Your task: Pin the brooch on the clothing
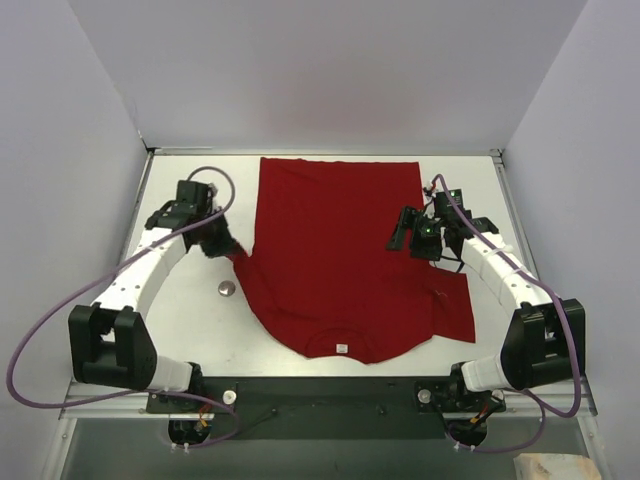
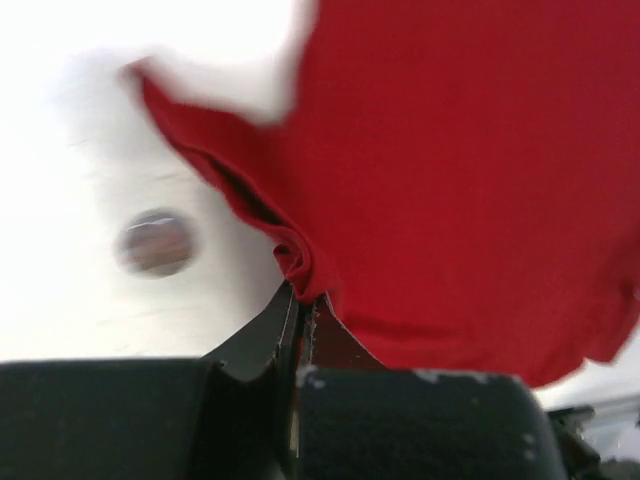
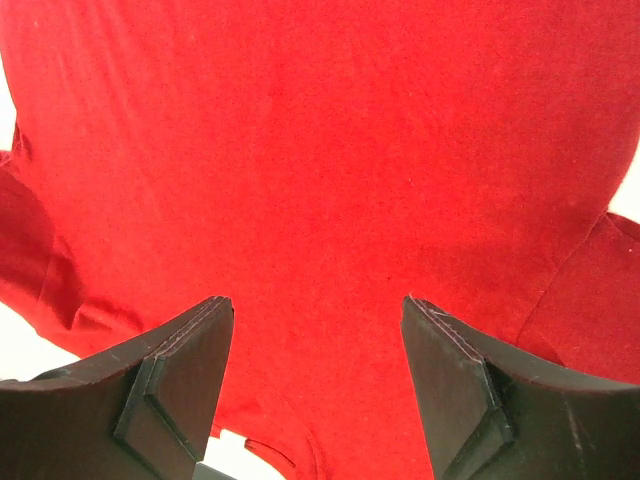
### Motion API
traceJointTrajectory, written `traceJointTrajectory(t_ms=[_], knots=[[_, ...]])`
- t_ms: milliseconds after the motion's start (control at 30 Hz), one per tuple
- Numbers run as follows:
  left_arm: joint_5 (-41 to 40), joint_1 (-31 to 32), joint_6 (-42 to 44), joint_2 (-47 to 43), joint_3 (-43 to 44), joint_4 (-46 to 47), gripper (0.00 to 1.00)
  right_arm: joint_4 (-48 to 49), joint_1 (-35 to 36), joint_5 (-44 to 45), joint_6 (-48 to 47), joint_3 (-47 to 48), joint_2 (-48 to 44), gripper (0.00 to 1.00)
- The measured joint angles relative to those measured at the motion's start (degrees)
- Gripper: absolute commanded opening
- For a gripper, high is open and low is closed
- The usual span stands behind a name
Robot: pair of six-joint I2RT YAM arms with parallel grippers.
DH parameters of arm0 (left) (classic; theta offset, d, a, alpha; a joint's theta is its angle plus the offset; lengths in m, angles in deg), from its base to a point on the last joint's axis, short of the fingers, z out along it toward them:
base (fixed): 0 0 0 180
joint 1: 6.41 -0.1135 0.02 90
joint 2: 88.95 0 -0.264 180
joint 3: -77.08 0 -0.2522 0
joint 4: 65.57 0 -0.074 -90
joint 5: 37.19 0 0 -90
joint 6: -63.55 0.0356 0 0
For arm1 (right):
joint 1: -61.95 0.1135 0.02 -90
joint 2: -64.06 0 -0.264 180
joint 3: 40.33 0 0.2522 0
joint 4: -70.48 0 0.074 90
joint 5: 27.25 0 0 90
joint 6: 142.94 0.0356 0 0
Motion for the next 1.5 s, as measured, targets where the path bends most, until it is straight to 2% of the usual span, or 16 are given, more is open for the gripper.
traceJointTrajectory(t_ms=[167, 200, 267, 300, 400, 433, 533, 633, 767, 900, 1067, 1267, 1500], knots=[[2.8, 15.1, -3.7, 2.4, 7.0, 5.6, 0.00, 0.0, 0.0, -0.1, 0.0, 0.0, 0.0, 0.69], [3.3, 17.6, -4.3, 3.7, 7.9, 6.8, 0.03, 0.0, 0.0, -0.1, 0.0, 0.0, 0.0, 0.69], [4.3, 21.7, -5.4, 7.0, 9.3, 8.8, 0.19, 0.0, 0.0, -0.1, 0.0, 0.0, 0.0, 0.69], [4.6, 23.7, -5.9, 9.0, 10.2, 9.4, 0.31, 0.0, 0.0, -0.1, 0.0, 0.0, 0.0, 0.69], [5.3, 27.1, -6.3, 14.0, 11.1, 10.3, 0.45, 0.0, 0.0, -0.1, 0.0, -0.1, 0.1, 0.69], [5.3, 27.5, -6.3, 14.9, 11.1, 10.0, 0.57, 0.0, 0.0, -0.1, 0.0, -0.1, 0.1, 0.69], [4.7, 27.2, -5.9, 15.1, 11.1, 9.5, 0.65, 0.0, 0.0, -0.2, 0.0, -0.3, 0.1, 0.69], [3.4, 25.5, -5.6, 13.0, 10.4, 9.5, 0.65, 0.0, 0.0, -0.2, 0.0, -0.4, 0.3, 0.69], [1.0, 19.5, -4.9, 6.9, 6.0, 8.1, 0.65, 0.0, 0.2, -0.6, -0.1, -0.4, 0.9, 0.69], [-6.3, 13.5, -3.0, 4.8, 4.5, 1.9, 0.66, 0.0, 0.9, -0.7, -0.1, -0.4, 2.1, 0.69], [-11.8, 10.9, -0.9, 8.8, 4.3, -5.3, 0.68, 0.0, 2.1, -0.8, -0.1, -0.4, 3.9, 0.69], [-13.3, 9.3, 0.4, 14.7, 1.9, -8.1, 0.71, 0.0, 2.9, -1.0, -0.2, -0.3, 4.3, 0.69], [-14.5, 8.5, 1.5, 17.0, 1.8, -8.4, 0.73, 0.0, 3.1, -1.0, -0.3, -0.3, 4.3, 0.69]])
